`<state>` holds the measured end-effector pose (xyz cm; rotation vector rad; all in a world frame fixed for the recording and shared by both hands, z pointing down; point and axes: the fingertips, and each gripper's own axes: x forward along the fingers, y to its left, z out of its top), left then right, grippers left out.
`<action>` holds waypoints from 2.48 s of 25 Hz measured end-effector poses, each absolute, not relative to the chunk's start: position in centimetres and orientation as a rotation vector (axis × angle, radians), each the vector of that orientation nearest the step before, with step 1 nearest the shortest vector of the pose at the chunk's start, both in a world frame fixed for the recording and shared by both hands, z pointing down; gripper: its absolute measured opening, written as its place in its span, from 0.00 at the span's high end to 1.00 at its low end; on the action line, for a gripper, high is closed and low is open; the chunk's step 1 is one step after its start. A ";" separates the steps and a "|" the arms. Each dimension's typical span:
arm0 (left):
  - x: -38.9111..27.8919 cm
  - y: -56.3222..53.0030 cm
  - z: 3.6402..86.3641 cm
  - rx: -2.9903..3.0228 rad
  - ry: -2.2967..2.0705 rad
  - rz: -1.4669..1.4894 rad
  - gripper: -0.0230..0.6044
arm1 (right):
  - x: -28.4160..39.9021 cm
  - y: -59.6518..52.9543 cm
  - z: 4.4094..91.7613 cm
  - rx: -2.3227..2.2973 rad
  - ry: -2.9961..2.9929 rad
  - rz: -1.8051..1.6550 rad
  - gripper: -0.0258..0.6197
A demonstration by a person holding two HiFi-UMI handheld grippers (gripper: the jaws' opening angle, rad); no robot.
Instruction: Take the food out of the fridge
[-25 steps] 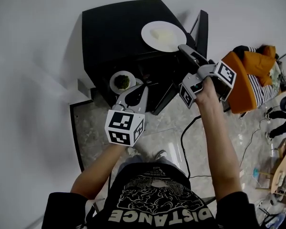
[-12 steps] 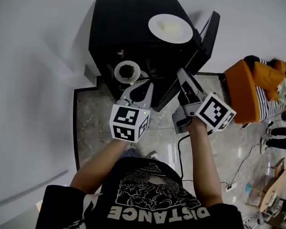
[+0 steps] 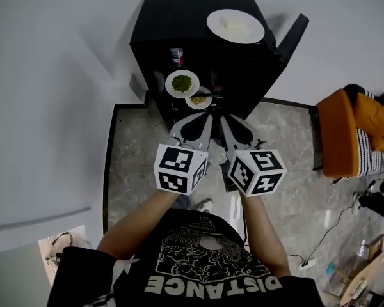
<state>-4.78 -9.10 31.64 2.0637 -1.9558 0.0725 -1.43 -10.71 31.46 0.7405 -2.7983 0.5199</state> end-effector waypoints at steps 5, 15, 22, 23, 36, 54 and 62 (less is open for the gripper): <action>-3.7 -7.9 32.0 2.042 -1.978 0.084 0.96 | -1.0 -9.1 32.5 0.697 -2.782 0.443 0.93; -5.0 -6.4 33.8 1.962 -2.020 0.063 0.96 | -0.9 -8.2 34.5 0.641 -2.794 0.618 0.93; -9.2 -5.7 35.6 1.921 -2.034 0.089 0.96 | -4.0 -8.2 38.1 0.622 -2.763 0.892 0.93; -9.9 -5.9 35.9 1.924 -2.026 0.090 0.96 | -4.8 -8.4 38.5 0.625 -2.759 0.931 0.92; -17.4 -8.6 40.7 2.034 -1.829 0.111 0.96 | -14.3 -12.3 46.3 0.804 -2.631 1.375 0.92; -21.7 -11.0 45.6 2.069 -1.725 0.132 0.96 | -21.1 -18.2 58.5 0.944 -2.396 1.962 0.77; -23.3 -10.3 47.1 2.056 -1.732 0.184 0.96 | -21.5 -21.1 60.7 1.018 -2.292 2.296 0.84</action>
